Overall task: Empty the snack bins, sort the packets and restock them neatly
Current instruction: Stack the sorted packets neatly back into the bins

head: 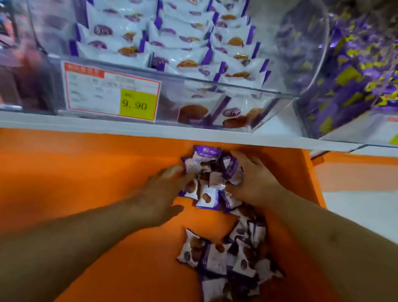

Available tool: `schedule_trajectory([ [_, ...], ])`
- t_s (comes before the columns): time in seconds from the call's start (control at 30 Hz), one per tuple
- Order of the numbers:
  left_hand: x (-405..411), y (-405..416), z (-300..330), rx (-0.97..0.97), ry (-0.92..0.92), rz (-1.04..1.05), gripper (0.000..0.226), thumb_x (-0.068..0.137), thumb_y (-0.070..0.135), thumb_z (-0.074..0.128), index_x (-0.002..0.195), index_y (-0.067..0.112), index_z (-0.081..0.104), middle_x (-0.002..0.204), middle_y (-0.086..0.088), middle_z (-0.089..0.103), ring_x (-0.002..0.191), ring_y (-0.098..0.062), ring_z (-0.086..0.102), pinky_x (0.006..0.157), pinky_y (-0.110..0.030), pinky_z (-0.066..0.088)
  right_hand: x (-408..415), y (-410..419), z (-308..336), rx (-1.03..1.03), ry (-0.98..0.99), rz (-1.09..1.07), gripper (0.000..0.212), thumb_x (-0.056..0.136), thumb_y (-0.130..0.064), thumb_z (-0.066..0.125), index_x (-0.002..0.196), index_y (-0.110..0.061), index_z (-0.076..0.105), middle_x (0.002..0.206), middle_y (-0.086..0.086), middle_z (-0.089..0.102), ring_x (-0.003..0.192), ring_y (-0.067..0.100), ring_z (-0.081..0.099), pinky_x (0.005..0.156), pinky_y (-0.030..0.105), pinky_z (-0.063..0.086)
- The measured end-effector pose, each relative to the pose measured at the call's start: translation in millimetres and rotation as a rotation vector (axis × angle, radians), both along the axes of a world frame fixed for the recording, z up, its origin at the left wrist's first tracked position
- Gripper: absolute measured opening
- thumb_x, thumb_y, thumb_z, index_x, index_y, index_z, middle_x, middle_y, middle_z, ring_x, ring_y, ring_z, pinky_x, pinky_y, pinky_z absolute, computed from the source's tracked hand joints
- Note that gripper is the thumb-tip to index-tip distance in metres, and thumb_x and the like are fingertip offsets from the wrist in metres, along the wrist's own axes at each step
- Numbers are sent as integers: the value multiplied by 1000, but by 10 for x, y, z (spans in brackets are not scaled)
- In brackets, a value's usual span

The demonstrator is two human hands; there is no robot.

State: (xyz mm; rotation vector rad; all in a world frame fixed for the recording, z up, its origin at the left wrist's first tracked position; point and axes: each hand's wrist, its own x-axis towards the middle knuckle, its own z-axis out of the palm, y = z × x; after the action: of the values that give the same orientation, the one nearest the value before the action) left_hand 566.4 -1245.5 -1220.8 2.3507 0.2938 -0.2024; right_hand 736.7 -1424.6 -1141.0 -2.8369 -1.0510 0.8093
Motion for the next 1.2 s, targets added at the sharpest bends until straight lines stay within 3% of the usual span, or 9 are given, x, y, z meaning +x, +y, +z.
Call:
schedule_trajectory([
  [0.07,65,-70,-116,233,112,23,88,95,44,70,163,41,15,168,5,6,153,-27,19,119,-42,34,49,17,-130,12,9,2,87,90,-43,79,161,-24,32,156,8,49,148,31,40,121,41,34],
  [0.3,-177,-67,-402,285,68,-15,72,90,36,73,154,36,39,165,1,29,145,-31,35,113,-44,41,12,-27,-172,82,-41,68,61,90,-48,71,146,-35,51,140,-1,65,129,25,60,111,46,48],
  [0.43,-485,-100,-271,265,122,-49,61,92,32,70,148,32,45,147,1,53,132,-25,50,100,-35,45,-156,-16,145,167,-3,40,61,87,-48,74,142,-39,51,131,-7,69,119,18,66,104,43,54],
  [0.6,-954,-101,-35,239,294,-40,81,89,35,73,158,25,30,151,-6,44,135,-30,49,105,-40,47,-442,55,565,66,137,115,79,85,-37,85,153,-36,45,134,-9,62,110,10,65,92,24,52],
  [0.8,-1546,123,527,156,391,17,51,76,47,74,123,36,56,115,7,49,109,-20,58,87,-41,55,-973,190,1302,110,456,55,70,84,-42,87,145,-43,53,135,-9,60,110,9,66,92,27,58],
  [0.93,-1829,290,1385,-73,271,230,42,66,45,80,104,34,64,100,11,71,84,-3,68,77,-30,57,-1364,222,1992,419,730,-99,39,97,-21,74,135,-28,67,122,5,69,107,21,71,85,36,62],
  [1.0,-1930,331,1925,-203,204,322,40,72,32,86,106,28,64,98,10,77,73,3,68,69,-18,52,-1526,245,2324,589,837,-158,29,101,-19,67,128,-23,73,103,10,70,86,26,65,81,46,58],
  [1.1,-1979,379,2667,-353,37,430,52,66,27,91,109,25,61,94,8,79,69,-10,68,65,-27,51,-1729,337,2697,779,990,-239,36,95,-23,58,125,-16,75,119,27,70,85,29,64,70,43,55],
  [1.2,-2021,380,3285,-467,-154,546,58,72,3,90,118,19,57,92,5,78,68,-29,73,58,-33,58,-1941,442,3021,985,1056,-318,40,89,-12,56,126,-5,71,108,29,70,87,36,64,67,41,53],
])
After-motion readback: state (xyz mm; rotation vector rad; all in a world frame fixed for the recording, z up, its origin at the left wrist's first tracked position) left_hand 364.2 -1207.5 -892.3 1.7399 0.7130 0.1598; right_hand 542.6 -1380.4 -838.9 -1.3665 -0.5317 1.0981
